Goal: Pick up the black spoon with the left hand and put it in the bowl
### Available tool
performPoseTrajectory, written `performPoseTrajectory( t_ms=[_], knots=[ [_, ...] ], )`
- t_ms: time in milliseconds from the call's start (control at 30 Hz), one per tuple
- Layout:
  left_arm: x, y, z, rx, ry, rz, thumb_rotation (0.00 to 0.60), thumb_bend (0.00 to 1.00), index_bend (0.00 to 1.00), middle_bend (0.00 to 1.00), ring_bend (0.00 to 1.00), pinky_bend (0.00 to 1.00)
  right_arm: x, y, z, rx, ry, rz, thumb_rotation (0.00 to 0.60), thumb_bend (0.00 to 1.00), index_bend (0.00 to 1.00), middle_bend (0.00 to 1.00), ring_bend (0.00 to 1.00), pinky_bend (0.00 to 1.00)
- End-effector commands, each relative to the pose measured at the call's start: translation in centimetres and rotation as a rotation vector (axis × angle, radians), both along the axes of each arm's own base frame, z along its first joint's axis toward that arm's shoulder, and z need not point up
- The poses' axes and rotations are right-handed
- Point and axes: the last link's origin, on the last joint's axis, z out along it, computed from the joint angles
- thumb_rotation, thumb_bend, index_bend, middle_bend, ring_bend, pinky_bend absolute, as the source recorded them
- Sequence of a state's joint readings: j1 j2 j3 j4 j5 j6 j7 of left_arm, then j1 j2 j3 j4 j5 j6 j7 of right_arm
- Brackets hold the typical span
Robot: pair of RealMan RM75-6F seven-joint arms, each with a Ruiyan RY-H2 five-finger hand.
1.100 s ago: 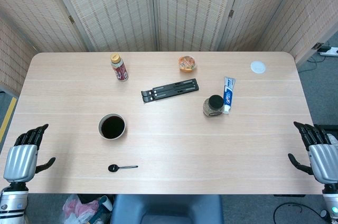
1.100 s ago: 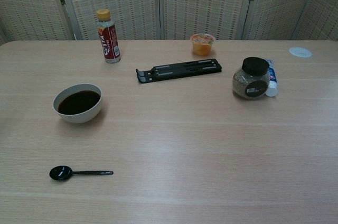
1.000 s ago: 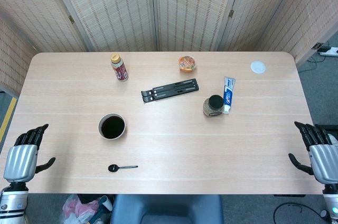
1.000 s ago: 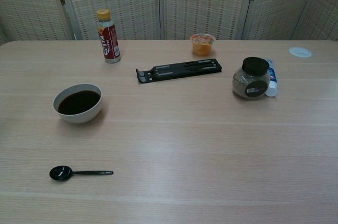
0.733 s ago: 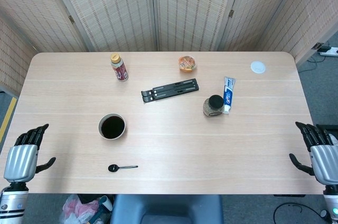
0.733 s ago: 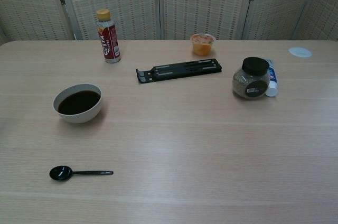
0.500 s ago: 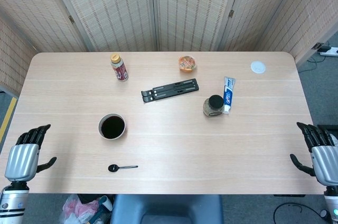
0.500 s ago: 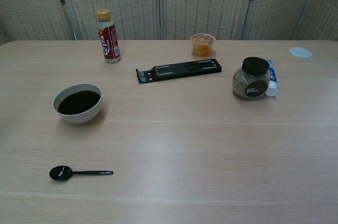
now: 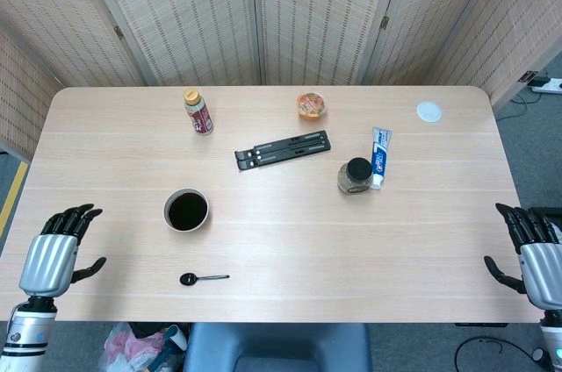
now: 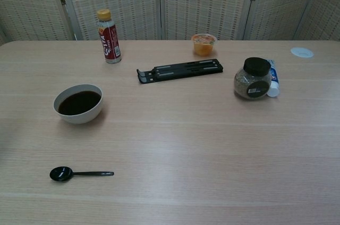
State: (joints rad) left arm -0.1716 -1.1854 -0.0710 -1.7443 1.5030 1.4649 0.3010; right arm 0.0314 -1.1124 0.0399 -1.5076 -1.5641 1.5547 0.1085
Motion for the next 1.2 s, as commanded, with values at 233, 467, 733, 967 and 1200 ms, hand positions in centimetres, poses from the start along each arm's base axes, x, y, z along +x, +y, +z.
performPoseTrajectory(
  t_ms=[233, 467, 733, 967, 1200],
  knots=[
    [2.1, 0.6, -1.2, -0.069, 0.009, -0.132, 0.6, 0.2, 0.3, 0.26, 0.22, 0.24, 0.0, 0.0, 0.0, 0.0, 0.001, -0.001, 0.6, 0.22, 0.0, 0.13, 0.13, 0.09],
    [4.2, 0.8, -2.8, -0.144, 0.006, -0.258, 0.6, 0.2, 0.35, 0.37, 0.31, 0.27, 0.1, 0.0, 0.0, 0.0, 0.004, -0.005, 0.6, 0.23, 0.0, 0.13, 0.13, 0.09],
    [6.2, 0.9, -5.1, -0.246, -0.006, -0.361, 0.6, 0.2, 0.4, 0.47, 0.41, 0.44, 0.1, 0.1, 0.1, 0.0, 0.007, -0.01, 0.6, 0.22, 0.0, 0.13, 0.13, 0.09],
    [7.3, 1.0, -7.1, -0.34, 0.024, -0.415, 0.6, 0.2, 0.41, 0.57, 0.5, 0.65, 0.1, 0.0, 0.0, 0.002, 0.008, -0.012, 0.6, 0.23, 0.0, 0.13, 0.13, 0.09],
    [6.9, 0.9, -9.4, -0.417, 0.062, -0.426, 0.6, 0.2, 0.46, 0.65, 0.58, 0.84, -0.1, 0.0, 0.1, 0.003, 0.007, -0.017, 0.6, 0.23, 0.0, 0.13, 0.13, 0.09]
  ],
)
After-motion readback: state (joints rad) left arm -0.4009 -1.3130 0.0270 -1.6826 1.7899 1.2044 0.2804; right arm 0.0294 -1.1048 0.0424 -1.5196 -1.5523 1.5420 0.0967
